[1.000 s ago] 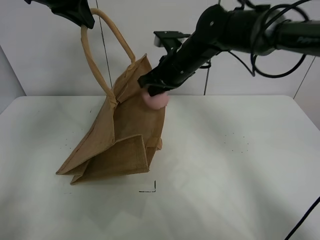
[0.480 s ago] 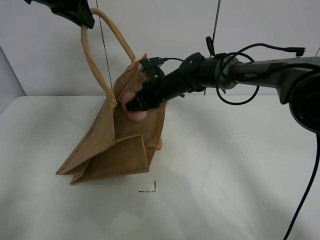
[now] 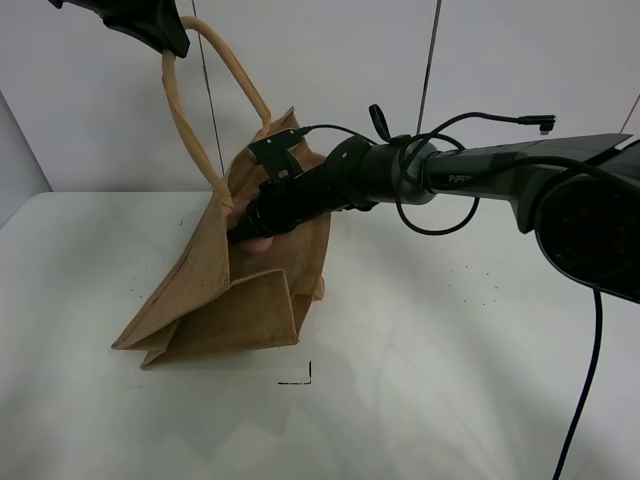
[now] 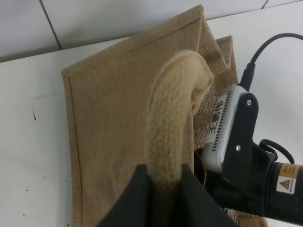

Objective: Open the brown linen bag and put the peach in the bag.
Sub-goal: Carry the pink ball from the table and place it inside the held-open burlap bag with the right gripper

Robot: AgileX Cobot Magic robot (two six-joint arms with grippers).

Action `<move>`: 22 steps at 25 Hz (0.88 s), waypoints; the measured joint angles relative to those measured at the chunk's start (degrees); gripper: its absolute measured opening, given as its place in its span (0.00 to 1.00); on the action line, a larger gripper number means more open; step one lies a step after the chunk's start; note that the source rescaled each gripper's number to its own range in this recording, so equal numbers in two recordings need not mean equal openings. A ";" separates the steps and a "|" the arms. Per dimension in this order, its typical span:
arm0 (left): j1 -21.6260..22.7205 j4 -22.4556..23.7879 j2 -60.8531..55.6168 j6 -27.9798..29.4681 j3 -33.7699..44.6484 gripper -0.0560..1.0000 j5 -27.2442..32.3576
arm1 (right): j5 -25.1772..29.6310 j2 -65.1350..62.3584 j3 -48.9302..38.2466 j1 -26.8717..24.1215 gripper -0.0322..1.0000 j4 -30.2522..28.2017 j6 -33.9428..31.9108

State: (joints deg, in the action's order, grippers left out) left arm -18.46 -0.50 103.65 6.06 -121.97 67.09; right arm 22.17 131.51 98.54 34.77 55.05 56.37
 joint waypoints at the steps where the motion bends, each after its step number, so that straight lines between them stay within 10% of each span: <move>1: 0.00 0.00 0.00 0.00 0.00 0.05 0.00 | 0.00 0.00 0.00 0.00 0.23 0.00 0.00; 5: 0.00 0.00 0.00 0.00 0.00 0.05 0.00 | 1.57 0.00 0.05 -0.06 0.83 0.00 0.00; 7: 0.00 0.00 0.00 -0.05 0.00 0.05 0.00 | 3.06 0.00 0.06 -0.06 0.94 -0.68 -1.03; 22: 0.00 -0.06 0.00 -0.05 0.00 0.05 0.00 | 31.61 -9.03 3.28 -2.86 1.00 -38.64 -42.62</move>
State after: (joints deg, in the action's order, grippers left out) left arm -18.46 -0.56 103.65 6.01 -121.97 67.09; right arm 53.78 122.48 101.82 31.91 16.41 13.76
